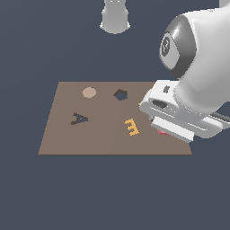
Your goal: Insert a designated object into the corresponding slot on a board.
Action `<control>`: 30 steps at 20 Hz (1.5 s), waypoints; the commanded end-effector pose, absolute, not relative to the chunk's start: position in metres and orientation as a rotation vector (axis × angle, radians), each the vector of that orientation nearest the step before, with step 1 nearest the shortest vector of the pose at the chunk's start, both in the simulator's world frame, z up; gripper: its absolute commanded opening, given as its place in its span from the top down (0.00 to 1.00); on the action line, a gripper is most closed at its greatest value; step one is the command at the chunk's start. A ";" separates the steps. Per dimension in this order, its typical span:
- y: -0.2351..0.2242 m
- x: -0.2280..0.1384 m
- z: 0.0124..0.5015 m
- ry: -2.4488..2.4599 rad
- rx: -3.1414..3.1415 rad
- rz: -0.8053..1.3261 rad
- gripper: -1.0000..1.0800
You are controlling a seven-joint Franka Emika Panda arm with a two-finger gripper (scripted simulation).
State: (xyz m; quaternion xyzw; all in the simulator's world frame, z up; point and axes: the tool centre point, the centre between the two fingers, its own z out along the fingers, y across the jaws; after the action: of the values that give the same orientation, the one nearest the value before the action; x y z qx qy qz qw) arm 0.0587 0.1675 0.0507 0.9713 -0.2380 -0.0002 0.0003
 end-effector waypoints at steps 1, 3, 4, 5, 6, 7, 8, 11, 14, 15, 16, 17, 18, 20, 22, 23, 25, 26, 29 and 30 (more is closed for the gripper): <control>0.167 0.059 0.050 -0.748 3.051 0.000 0.04; 0.167 0.059 0.048 -0.750 3.050 0.000 0.04; 0.167 0.059 0.045 -0.751 3.050 0.000 0.04; 0.168 0.060 0.042 -0.753 3.050 0.000 0.04; 0.168 0.060 0.039 -0.755 3.049 0.000 0.04; 0.168 0.060 0.035 -0.756 3.049 0.000 0.04; 0.168 0.060 0.033 -0.758 3.049 0.000 0.04; 0.168 0.061 0.030 -0.759 3.048 0.000 0.04; 0.168 0.061 0.030 -0.759 3.048 0.000 1.00; 0.168 0.061 0.030 -0.759 3.048 0.000 1.00; 0.168 0.061 0.030 -0.759 3.048 0.000 1.00; 0.168 0.061 0.030 -0.759 3.048 0.000 1.00; 0.168 0.061 0.030 -0.759 3.048 0.000 1.00; 0.168 0.061 0.030 -0.759 3.048 0.000 1.00; 0.168 0.061 0.030 -0.759 3.048 0.000 1.00; 0.168 0.061 0.030 -0.759 3.048 0.000 1.00; 0.168 0.060 0.030 -0.755 3.050 0.001 1.00; 0.168 0.060 0.030 -0.749 3.051 0.001 1.00; 0.168 0.057 0.031 -0.716 3.059 0.001 1.00; 0.169 0.056 0.031 -0.700 3.063 0.001 1.00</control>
State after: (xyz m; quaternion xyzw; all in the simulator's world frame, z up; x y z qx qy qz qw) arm 0.0573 0.1681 0.0305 0.9734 -0.2290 0.0002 0.0000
